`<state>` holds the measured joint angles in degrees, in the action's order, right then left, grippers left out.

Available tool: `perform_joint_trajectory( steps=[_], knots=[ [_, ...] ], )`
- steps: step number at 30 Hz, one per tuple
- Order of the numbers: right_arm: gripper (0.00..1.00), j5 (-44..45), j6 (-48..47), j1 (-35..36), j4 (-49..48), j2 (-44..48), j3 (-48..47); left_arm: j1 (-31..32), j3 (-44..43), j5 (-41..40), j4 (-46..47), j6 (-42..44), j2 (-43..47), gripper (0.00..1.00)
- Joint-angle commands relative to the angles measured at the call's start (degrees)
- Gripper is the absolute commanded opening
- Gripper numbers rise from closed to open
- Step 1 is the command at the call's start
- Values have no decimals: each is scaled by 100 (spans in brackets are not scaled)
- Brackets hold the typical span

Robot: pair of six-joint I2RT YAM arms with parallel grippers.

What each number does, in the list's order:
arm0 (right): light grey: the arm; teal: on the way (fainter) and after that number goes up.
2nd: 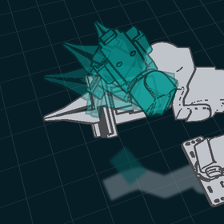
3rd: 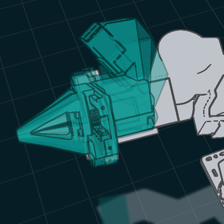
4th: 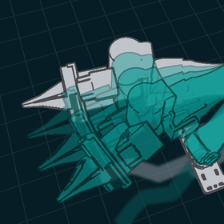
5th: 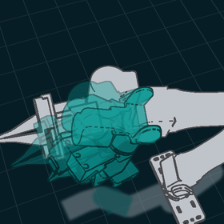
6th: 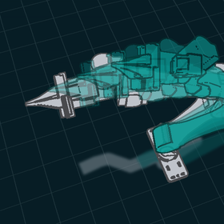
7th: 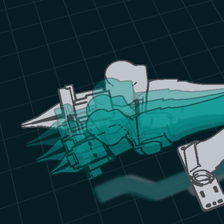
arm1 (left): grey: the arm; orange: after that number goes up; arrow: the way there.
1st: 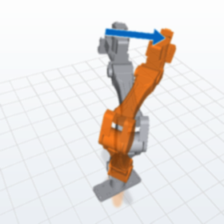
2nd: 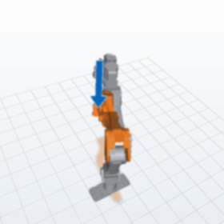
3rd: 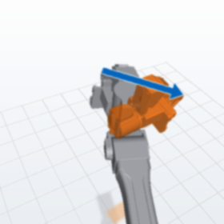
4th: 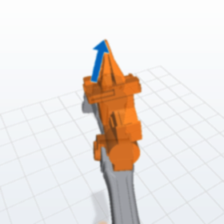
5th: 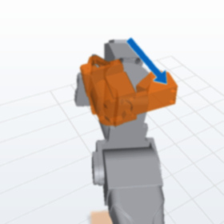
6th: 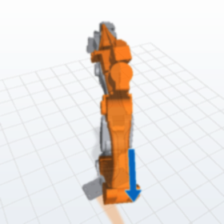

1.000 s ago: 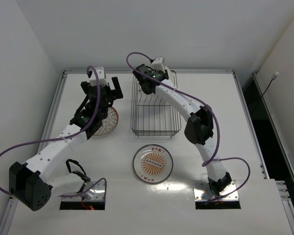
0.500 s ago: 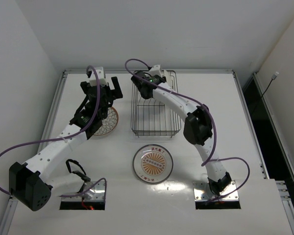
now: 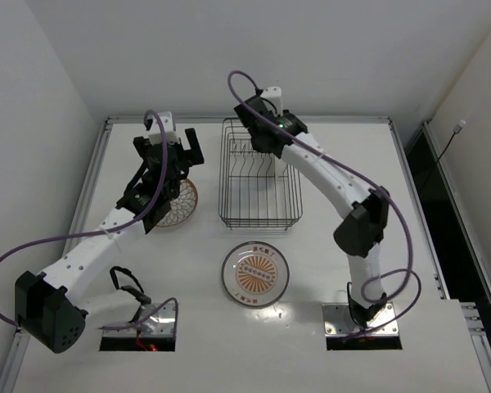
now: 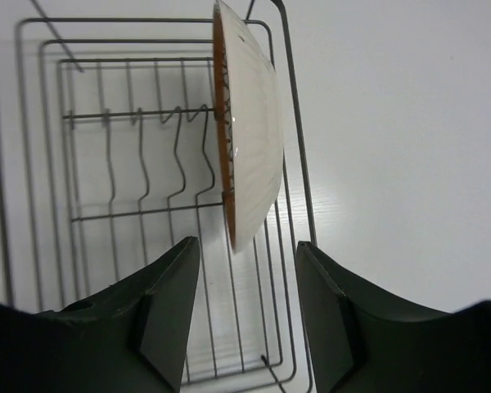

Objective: Load the plates into the dish rack

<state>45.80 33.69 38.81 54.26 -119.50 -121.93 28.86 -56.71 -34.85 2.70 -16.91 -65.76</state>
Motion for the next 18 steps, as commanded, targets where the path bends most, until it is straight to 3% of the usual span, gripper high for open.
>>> perform_joint_trajectory(
  steps=[1, 4, 5, 7, 8, 11, 18],
  knots=[
    [48, -956, -170, -14, -390, 953, 458, 32, 28, -188, 284, 100, 168, 95],
    [53, -1552, -109, -14, -635, 1945, 1730, 32, 28, -259, 284, 152, 168, 95],
    [100, -1826, -56, -14, -845, 2288, 2708, 32, 28, -259, 284, 153, 168, 95],
    [100, -2598, 49, -66, -1609, 3360, 3724, 32, 28, -198, 337, 205, 168, 95],
    [100, -2794, 198, -127, -1838, 3703, 4616, 32, 28, -198, 337, 205, 116, 95],
    [100, -3295, 610, -128, -2506, 4995, 5999, 32, 28, -198, 337, 205, -24, 95],
    [100, -4052, 1534, -189, -2920, 7070, 7998, 32, 28, -198, 337, 205, -200, 95]
  ],
)
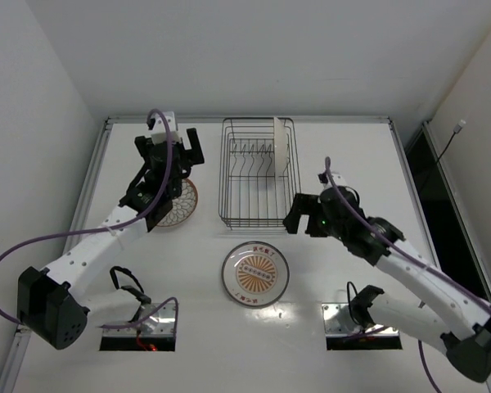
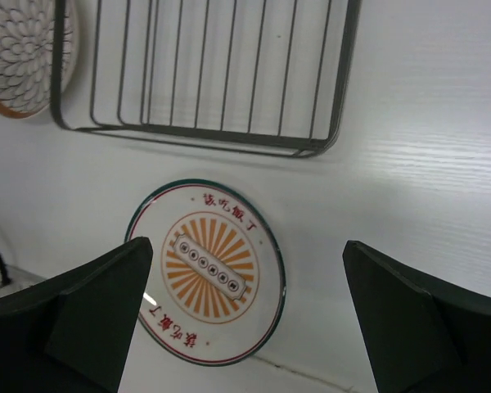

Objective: Load the plates into the dish rack

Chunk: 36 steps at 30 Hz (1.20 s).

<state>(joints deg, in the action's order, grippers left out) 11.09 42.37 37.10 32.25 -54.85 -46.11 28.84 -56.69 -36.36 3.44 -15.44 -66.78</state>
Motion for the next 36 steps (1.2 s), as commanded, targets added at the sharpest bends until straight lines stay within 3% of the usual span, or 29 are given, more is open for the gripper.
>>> perform_joint_trajectory(
  steps=[1, 4, 8, 12, 20, 24, 33, 34, 36],
  knots=[
    [100, -651, 789, -19, -781, 807, 836, 34, 26, -47, 262, 59, -150, 95],
    [100, -898, 1316, -19, -1193, 1555, 1787, 34, 26, -47, 262, 59, -203, 95],
    [100, -1389, 1958, 34, -2045, 1750, 2833, 34, 26, 6, 262, 111, -203, 95],
    [100, -1540, 2556, 95, -2889, 1504, 3651, 34, 26, -143, 262, 164, -151, 95],
    [96, -1829, 2671, 95, -3759, 767, 4065, 34, 26, -143, 262, 164, 104, 95],
    [79, -2346, 2794, 43, -4699, -217, 4224, 34, 149, -143, 157, 112, 253, 95],
    [55, -3042, 2979, 210, -6546, -2870, 4294, 34, 368, -196, 218, 112, 588, 95],
    [47, -3139, 3075, 210, -6921, -3047, 4364, 34, 369, -196, 218, 112, 588, 95],
    [39, -3192, 3155, 210, -7214, -3573, 4365, 34, 369, -249, 218, 112, 588, 95]
  ],
)
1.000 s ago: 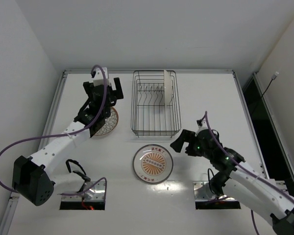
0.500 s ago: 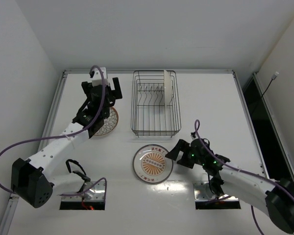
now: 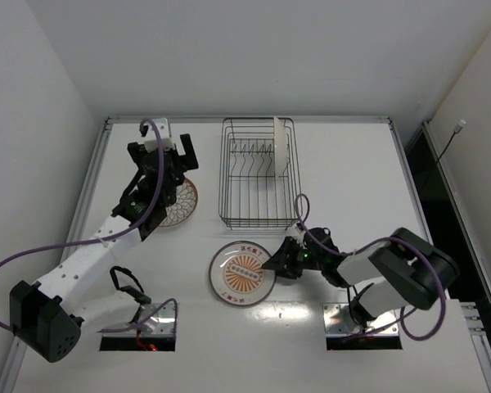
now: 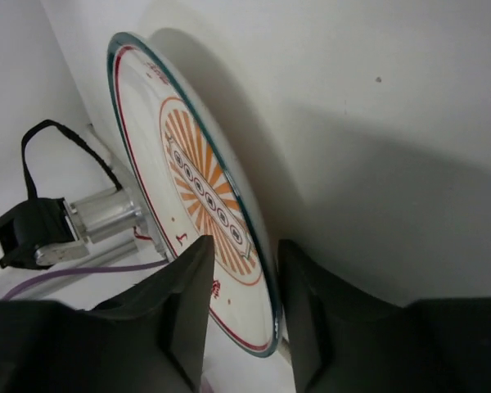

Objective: Load the plates into the dish rack

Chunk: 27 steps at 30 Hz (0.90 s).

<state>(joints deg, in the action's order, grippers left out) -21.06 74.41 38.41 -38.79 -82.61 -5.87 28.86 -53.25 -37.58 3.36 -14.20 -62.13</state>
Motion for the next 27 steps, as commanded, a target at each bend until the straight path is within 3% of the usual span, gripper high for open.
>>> perform_joint_trajectory(
  steps=[1, 2, 7, 13, 15, 18, 21, 22, 24, 25, 27],
  knots=[
    [34, -64, -50, 79, -216, -975, 341, 32, 26, -126, 227, -13, 122, 95],
    [24, -143, -50, 79, -409, -1142, 341, 32, 26, -126, 227, -13, 174, 95],
    [0, -319, 231, 237, -1595, -2179, 393, 32, 201, -179, 279, -66, 227, 96],
    [0, -312, 723, 569, -3642, -3191, 779, 32, 201, -179, 280, -66, 227, 96],
    [0, -311, 829, 640, -4047, -3191, 885, 32, 201, -179, 280, -66, 227, 96],
    [0, -162, 829, 790, -3866, -2580, 1026, 32, 254, -179, 280, -66, 280, 99],
    [0, 119, 654, 930, -2525, -1657, 948, 32, 254, -241, 280, -66, 342, 99],
    [0, 198, 549, 1001, -1946, -783, 852, 32, 254, -241, 280, -66, 342, 99],
    [0, 610, -21, 1133, 739, 292, 203, 32, 254, -241, 280, -66, 394, 99],
    [0, 1282, -467, 1212, 2907, 1412, -496, 32, 254, -241, 280, -66, 394, 99],
    [0, 1988, -743, 1352, 4548, 2307, -1159, 32, 254, -241, 332, -66, 394, 100]
  ],
)
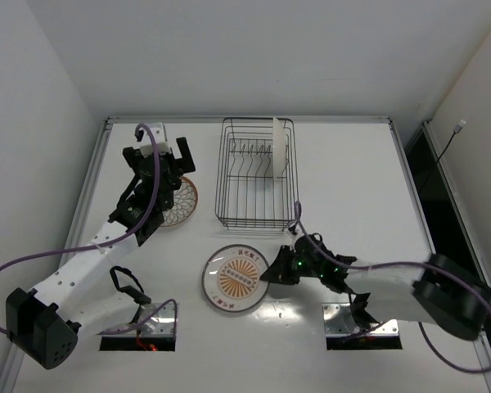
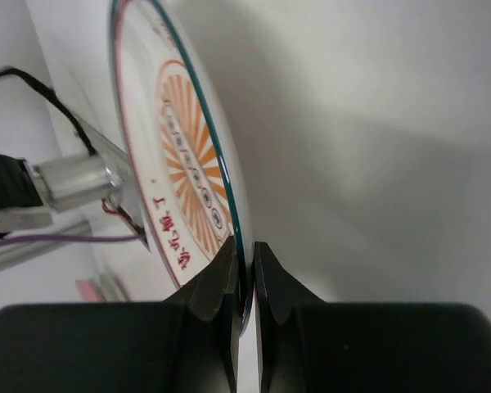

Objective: Load the plates into the dish rack

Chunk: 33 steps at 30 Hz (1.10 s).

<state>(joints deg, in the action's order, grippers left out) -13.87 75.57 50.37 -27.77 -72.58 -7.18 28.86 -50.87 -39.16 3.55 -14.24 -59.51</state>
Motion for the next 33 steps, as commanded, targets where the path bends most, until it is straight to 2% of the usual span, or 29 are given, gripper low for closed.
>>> perform_joint_trajectory(
  steps=[1, 2, 3, 6, 12, 15, 16, 19, 24, 29, 33],
  knots=[
    [0, 1690, -929, 157, 4002, 1638, -1275, 32, 68, -83, 313, -61, 132, 100],
    [0, 1808, -1122, 88, 4434, 2137, -1660, 32, 69, -83, 313, -61, 132, 100],
    [0, 2009, -1202, 35, 5091, 2299, -1838, 32, 69, -83, 313, -61, 132, 100],
    [0, 2518, -1317, 34, 6226, 2476, -2550, 32, 69, -154, 313, -61, 184, 100],
    [0, 3370, -1439, 96, 7117, 2739, -3561, 32, 130, -154, 313, -61, 185, 100],
    [0, 4064, -1720, 35, 7715, 2530, -4421, 32, 130, -154, 313, -61, 133, 100],
    [0, 4241, -1791, 34, 8004, 2390, -4963, 32, 130, -154, 313, -61, 132, 100],
    [0, 4831, -2054, 34, 8435, 1661, -6071, 32, 130, -154, 313, -61, 132, 100],
    [0, 5464, -2668, 87, 8394, 808, -7155, 32, 130, -154, 313, -61, 132, 100],
    [0, 5965, -3118, 17, 7937, 631, -7517, 32, 130, -154, 313, -61, 132, 100],
    [0, 6492, -3356, 17, 8006, -209, -8445, 32, 130, -101, 313, -61, 132, 100]
  ],
)
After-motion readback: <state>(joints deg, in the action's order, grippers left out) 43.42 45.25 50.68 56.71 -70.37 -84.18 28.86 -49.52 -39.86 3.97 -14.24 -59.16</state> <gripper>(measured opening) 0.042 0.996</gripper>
